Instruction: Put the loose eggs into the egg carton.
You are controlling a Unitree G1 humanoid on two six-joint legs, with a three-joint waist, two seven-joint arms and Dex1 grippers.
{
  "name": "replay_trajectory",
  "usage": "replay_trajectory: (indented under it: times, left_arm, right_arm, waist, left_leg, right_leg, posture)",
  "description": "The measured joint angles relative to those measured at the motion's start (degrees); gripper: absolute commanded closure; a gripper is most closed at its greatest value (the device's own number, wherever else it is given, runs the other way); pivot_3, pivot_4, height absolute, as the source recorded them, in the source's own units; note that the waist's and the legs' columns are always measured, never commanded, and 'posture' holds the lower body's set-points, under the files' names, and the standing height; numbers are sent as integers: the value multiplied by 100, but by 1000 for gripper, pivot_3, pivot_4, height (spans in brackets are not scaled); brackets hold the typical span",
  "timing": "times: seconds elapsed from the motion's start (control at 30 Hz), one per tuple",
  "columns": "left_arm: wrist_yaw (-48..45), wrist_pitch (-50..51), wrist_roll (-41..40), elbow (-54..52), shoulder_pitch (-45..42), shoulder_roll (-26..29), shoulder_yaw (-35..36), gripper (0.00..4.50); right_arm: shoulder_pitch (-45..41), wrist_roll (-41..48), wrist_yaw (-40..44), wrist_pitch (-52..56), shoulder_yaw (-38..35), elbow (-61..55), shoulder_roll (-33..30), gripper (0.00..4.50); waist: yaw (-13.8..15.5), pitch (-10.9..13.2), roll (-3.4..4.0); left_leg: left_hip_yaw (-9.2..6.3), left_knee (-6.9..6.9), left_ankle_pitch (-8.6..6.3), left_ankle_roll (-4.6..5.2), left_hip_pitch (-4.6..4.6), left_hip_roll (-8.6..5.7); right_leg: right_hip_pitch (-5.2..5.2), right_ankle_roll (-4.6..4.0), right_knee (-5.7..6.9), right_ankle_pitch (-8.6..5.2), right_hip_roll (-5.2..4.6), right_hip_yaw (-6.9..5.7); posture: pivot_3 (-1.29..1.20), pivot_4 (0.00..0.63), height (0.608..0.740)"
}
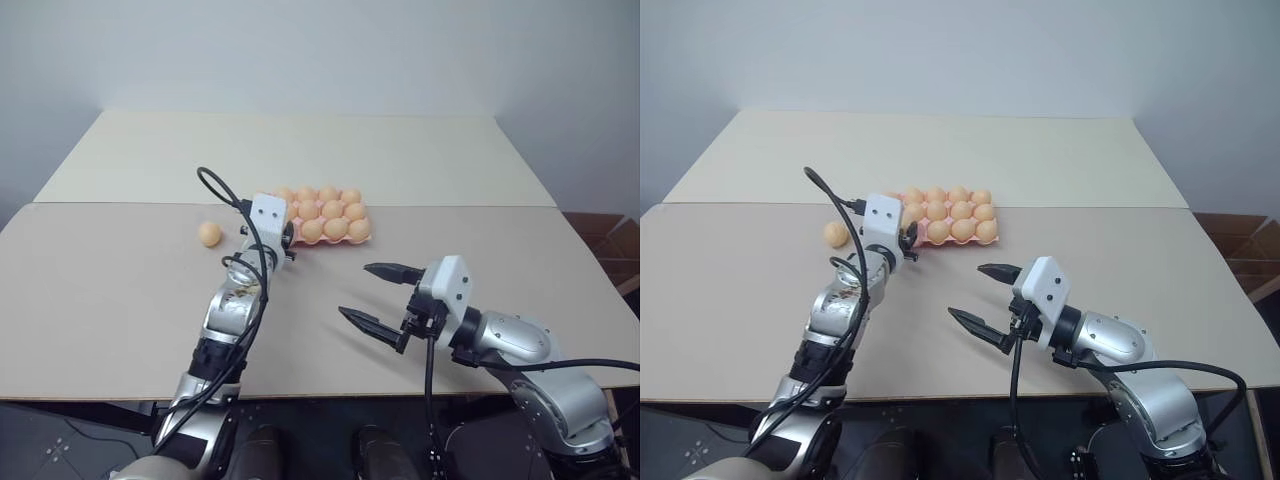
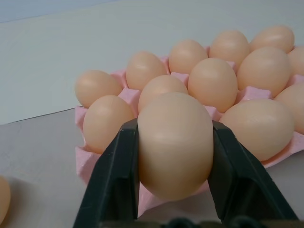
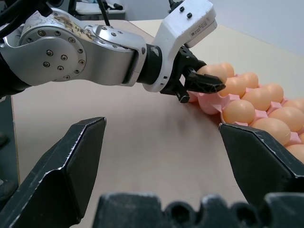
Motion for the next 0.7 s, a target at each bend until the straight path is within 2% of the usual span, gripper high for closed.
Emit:
replay_trajectory:
  times: [0.17,0.4,0.5,0.7]
  left_arm:
    - [-31,21,62,-93,108,-29,-9,197]
    - [-39,14,138,-561,296,8,2,197]
    - [-92,84,134,-1481,690,103,66,197]
    - [-118,1256,-130,-3337,1979,146,735,197]
  right_arm:
    - [0,-12,1,0,0,0,-1,0]
    - [58,-39,-12,-3,0,-2,4,0]
    - [104,-68,-83,-9,-4,-51,50,0]
    - [184,-115,-202,-29,-31,-213,136,0]
  waist:
    - [-4,0,0]
    - [-1,0,0]
    - [-39,0,0]
    - [-78,0,0]
  left_leg:
    - [0,0,0,0,1,0]
    - [-1,0,0,0,0,0]
    - [0,0,0,-1,1,3]
    - [-1,0,0,-1,14,6]
  right_leg:
    - [0,0,1,0,1,0]
    - [0,0,0,0,0,0]
    - [0,0,0,0,0,3]
    - [7,0,6,0,0,2]
  posture:
    - [0,150,740]
    - [0,150,740]
    - [0,150,740]
    - [0,150,740]
